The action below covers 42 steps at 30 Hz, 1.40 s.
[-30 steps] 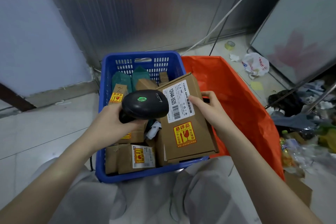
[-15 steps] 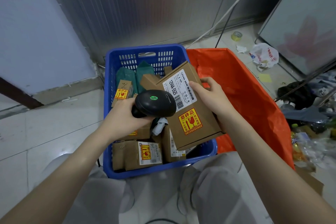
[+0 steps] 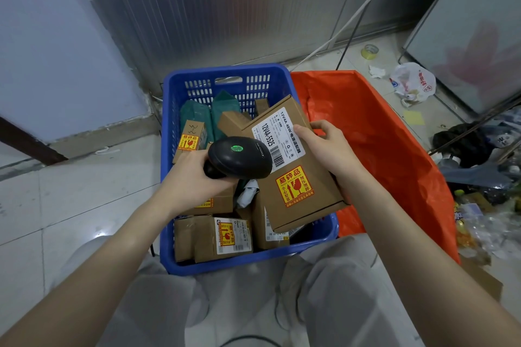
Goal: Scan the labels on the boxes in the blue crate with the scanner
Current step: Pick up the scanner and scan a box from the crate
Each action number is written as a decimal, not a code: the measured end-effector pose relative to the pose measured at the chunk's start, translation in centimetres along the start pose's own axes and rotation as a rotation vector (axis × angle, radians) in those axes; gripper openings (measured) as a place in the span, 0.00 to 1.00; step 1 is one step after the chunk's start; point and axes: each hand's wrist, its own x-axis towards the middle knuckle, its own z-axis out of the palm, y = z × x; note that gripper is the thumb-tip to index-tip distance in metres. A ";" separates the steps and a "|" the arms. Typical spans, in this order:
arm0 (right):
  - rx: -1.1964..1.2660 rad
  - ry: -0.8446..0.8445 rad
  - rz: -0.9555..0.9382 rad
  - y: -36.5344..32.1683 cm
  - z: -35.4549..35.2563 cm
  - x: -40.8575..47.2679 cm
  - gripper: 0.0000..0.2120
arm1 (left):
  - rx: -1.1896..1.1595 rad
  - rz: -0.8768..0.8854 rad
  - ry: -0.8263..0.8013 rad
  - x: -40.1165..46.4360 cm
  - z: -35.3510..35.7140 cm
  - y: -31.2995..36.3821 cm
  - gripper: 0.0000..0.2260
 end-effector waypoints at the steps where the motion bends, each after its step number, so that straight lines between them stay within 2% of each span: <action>1: 0.002 0.000 0.005 0.0 0.0 0.0 0.16 | -0.004 -0.001 -0.006 0.0 0.0 0.1 0.10; 6: -0.012 0.009 0.015 0.3 0.0 0.1 0.17 | -0.017 0.003 -0.044 -0.1 -0.1 0.2 0.12; 11: -0.018 0.011 0.031 0.5 0.1 0.1 0.21 | -0.032 -0.005 -0.044 0.0 0.2 0.2 0.12; 22: -0.011 0.023 0.049 1.1 0.2 0.4 0.24 | -0.069 -0.032 -0.002 0.2 0.7 -0.7 0.09; 26: -0.003 0.028 0.041 1.4 0.4 0.6 0.22 | -0.095 -0.038 0.011 0.2 0.7 -0.7 0.12; 32: -0.001 0.030 0.024 2.0 0.9 1.2 0.23 | -0.140 -0.115 0.049 0.6 0.8 -1.6 0.07; 38: 0.055 0.023 0.022 2.9 1.4 1.9 0.19 | -0.216 -0.216 0.165 1.5 0.7 -3.1 0.04; 42: 0.082 0.035 0.054 3.6 2.1 2.9 0.22 | -0.302 -0.349 0.172 2.6 0.4 -5.1 0.15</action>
